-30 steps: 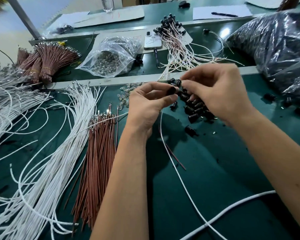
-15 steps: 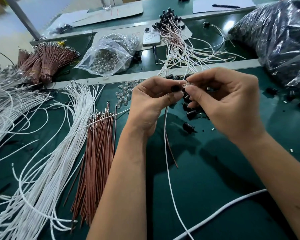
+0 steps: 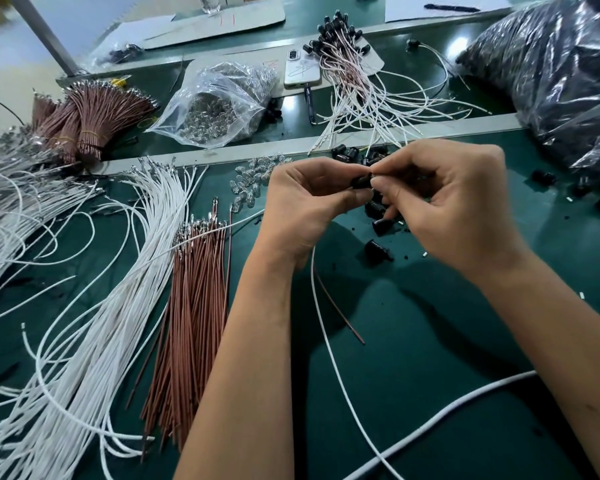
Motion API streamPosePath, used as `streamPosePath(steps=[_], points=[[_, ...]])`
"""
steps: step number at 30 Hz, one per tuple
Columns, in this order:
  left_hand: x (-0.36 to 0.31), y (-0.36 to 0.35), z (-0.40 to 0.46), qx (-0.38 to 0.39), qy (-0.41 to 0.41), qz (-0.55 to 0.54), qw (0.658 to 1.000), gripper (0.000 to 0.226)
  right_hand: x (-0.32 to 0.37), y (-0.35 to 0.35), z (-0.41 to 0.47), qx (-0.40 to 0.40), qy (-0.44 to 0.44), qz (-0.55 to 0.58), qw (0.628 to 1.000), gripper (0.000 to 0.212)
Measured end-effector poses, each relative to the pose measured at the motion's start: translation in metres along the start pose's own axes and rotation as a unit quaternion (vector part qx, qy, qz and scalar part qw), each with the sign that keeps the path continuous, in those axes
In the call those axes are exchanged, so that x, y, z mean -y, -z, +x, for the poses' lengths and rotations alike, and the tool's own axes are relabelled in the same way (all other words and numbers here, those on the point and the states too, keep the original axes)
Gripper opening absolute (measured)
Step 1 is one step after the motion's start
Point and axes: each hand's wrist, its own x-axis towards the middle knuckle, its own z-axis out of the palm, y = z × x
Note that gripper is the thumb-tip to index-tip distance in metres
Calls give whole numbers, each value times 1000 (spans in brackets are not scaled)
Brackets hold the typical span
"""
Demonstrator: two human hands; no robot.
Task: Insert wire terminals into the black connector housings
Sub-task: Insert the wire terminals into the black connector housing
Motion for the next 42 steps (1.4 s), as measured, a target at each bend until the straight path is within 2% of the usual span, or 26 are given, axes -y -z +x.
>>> streamPosePath(steps=[9, 15, 20, 26, 30, 33, 38, 42], points=[[-2, 1, -1, -12, 20, 38, 999, 24, -7, 4, 1, 32, -75, 69, 994, 5], [-1, -5, 0, 11, -12, 82, 996, 30, -11, 10, 3, 71, -84, 60, 992, 3], [0, -6, -2, 35, -30, 105, 993, 30, -14, 16, 5, 114, -129, 133, 976, 9], [3, -8, -1, 13, -43, 135, 990, 26, -13, 4, 1, 74, -196, 181, 961, 12], [3, -8, 0, -6, -39, 109, 993, 25, -9, 3, 2, 44, -249, 275, 928, 2], [1, -7, 0, -15, -29, 93, 995, 26, -9, 7, 3, 41, -289, 342, 893, 15], [1, -10, -1, -18, -18, 100, 995, 24, -10, 6, 1, 33, -285, 314, 905, 11], [1, -11, -2, -18, -10, 107, 994, 20, -11, 2, -1, 29, -259, 277, 925, 16]])
